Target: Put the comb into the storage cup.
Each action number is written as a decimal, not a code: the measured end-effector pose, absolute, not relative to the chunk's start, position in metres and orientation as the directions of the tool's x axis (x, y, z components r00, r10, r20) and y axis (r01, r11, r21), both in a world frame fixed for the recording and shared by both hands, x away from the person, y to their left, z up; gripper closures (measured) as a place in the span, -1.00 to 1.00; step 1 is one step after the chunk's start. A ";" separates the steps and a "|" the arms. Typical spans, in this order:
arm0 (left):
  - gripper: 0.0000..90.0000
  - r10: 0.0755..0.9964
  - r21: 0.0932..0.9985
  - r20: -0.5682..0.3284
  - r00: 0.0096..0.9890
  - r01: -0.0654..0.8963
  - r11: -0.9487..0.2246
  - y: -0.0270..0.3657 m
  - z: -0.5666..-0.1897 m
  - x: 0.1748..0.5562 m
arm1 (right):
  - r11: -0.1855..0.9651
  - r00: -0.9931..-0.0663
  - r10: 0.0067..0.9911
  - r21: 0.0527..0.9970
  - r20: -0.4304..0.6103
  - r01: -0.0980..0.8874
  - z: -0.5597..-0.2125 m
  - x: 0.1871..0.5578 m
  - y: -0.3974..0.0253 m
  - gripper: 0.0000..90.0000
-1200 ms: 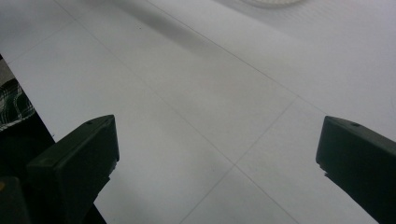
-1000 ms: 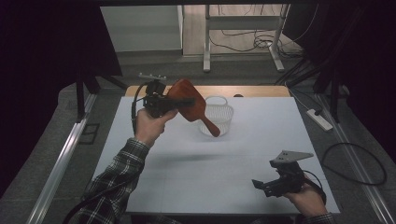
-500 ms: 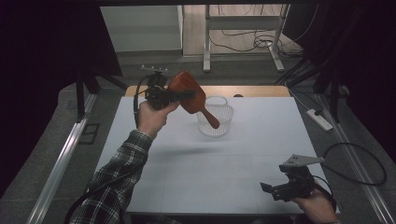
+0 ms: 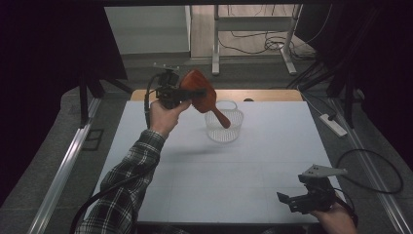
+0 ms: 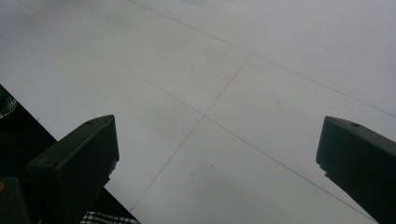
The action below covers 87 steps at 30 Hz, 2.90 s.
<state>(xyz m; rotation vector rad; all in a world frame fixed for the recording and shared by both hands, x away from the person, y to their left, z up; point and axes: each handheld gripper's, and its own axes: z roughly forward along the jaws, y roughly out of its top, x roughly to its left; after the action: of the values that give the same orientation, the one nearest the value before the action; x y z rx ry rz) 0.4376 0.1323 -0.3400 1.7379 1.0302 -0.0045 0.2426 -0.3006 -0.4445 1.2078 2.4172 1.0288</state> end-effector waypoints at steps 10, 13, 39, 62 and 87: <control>0.29 0.649 0.774 -0.452 0.612 0.631 -0.055 0.122 -0.341 0.448 | 0.405 -0.621 0.779 0.691 0.081 0.599 -0.444 0.240 -0.303 -1.00; 0.29 0.660 0.772 -0.448 0.604 0.634 -0.056 0.117 -0.343 0.451 | 0.411 -0.624 0.778 0.690 0.076 0.596 -0.444 0.240 -0.302 -1.00; 0.29 0.687 0.757 -0.451 0.570 0.651 -0.044 0.088 -0.367 0.466 | 0.434 -0.632 0.771 0.668 0.072 0.605 -0.445 0.239 -0.302 -1.00; 0.28 0.719 0.730 -0.436 0.541 0.680 -0.070 0.077 -0.399 0.470 | 0.456 -0.641 0.765 0.649 0.064 0.609 -0.446 0.240 -0.300 -0.99; 0.26 0.707 0.704 -0.487 0.512 0.710 -0.029 0.079 -0.424 0.469 | 0.480 -0.653 0.756 0.634 0.053 0.607 -0.447 0.241 -0.297 -0.98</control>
<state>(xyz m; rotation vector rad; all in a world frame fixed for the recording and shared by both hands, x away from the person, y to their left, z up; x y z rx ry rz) 0.4688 0.0792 -0.4240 1.7413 1.1989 -0.0027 0.2407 -0.2974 -0.4472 1.1694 2.4935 0.9265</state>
